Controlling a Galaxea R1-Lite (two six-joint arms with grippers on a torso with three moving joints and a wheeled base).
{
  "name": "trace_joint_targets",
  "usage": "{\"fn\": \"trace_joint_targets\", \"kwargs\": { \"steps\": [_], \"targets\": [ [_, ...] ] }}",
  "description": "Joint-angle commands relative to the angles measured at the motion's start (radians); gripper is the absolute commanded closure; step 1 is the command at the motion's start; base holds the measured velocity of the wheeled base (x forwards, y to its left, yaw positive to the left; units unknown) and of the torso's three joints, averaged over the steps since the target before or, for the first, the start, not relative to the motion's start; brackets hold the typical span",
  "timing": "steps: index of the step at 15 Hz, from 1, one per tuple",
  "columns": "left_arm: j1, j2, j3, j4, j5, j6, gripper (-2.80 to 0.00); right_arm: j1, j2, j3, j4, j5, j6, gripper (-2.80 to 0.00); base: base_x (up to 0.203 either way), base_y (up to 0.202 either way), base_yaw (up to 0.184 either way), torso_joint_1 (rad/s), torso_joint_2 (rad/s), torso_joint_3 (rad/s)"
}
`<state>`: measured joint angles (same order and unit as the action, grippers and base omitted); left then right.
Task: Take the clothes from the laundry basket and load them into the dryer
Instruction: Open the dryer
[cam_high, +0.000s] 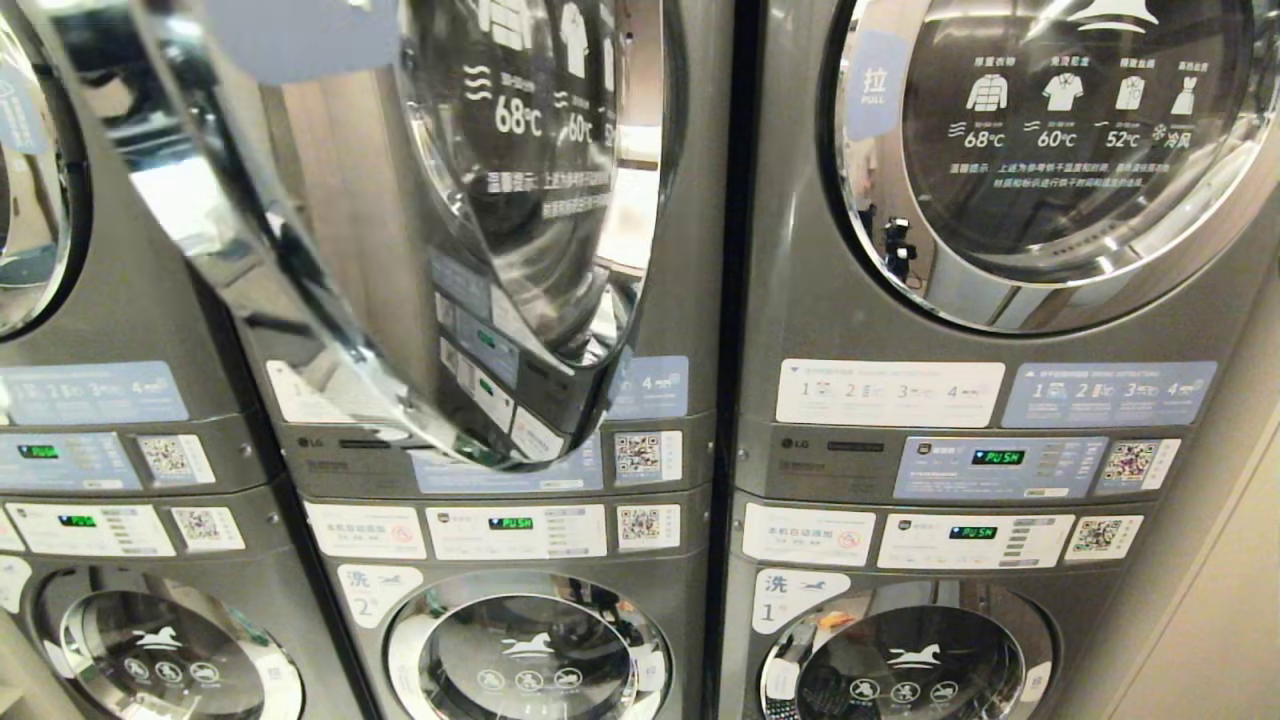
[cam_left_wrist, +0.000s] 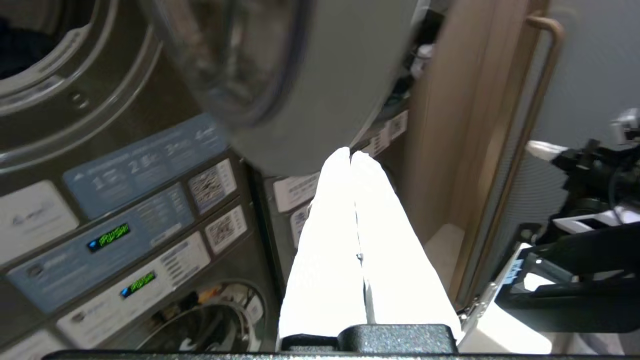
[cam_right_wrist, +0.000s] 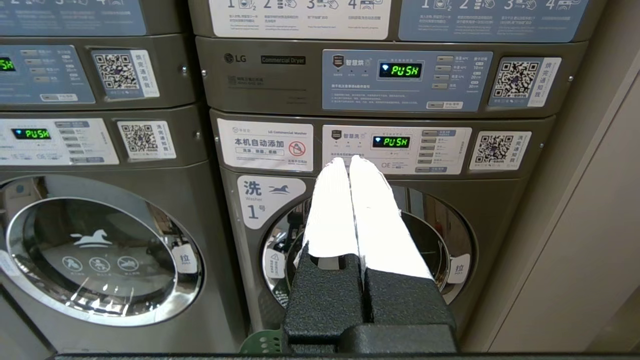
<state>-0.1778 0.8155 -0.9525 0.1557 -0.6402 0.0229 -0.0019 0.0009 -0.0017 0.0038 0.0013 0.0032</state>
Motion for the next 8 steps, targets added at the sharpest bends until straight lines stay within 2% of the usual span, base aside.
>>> {"fn": "trace_joint_targets", "kwargs": {
  "steps": [1, 4, 5, 6, 8],
  "targets": [
    [-0.012, -0.04, 0.002, 0.016, 0.089, 0.003, 0.0, 0.0, -0.001, 0.0, -0.001, 0.0, 0.0, 0.0, 0.0, 0.0, 0.0, 0.0, 0.0, 0.0],
    [0.006, -0.019, 0.025, 0.015, 0.376, -0.017, 0.0, 0.0, -0.001, 0.0, 0.001, 0.0, 0.0, 0.0, 0.0, 0.0, 0.0, 0.0, 0.0, 0.0],
    [0.011, -0.025, 0.046, 0.013, 0.463, -0.068, 0.0, 0.0, -0.001, 0.0, 0.001, 0.0, 0.0, 0.0, 0.0, 0.0, 0.0, 0.0, 0.0, 0.0],
    [0.013, -0.026, 0.058, 0.01, 0.49, -0.105, 0.0, 0.0, 0.001, 0.0, 0.001, 0.0, 0.0, 0.0, 0.0, 0.0, 0.0, 0.0, 0.0, 0.0],
    [0.015, -0.009, 0.066, 0.011, 0.492, -0.11, 0.0, 0.0, 0.0, 0.0, 0.0, 0.0, 0.0, 0.0, 0.0, 0.0, 0.0, 0.0, 0.0, 0.0]
  ]
}}
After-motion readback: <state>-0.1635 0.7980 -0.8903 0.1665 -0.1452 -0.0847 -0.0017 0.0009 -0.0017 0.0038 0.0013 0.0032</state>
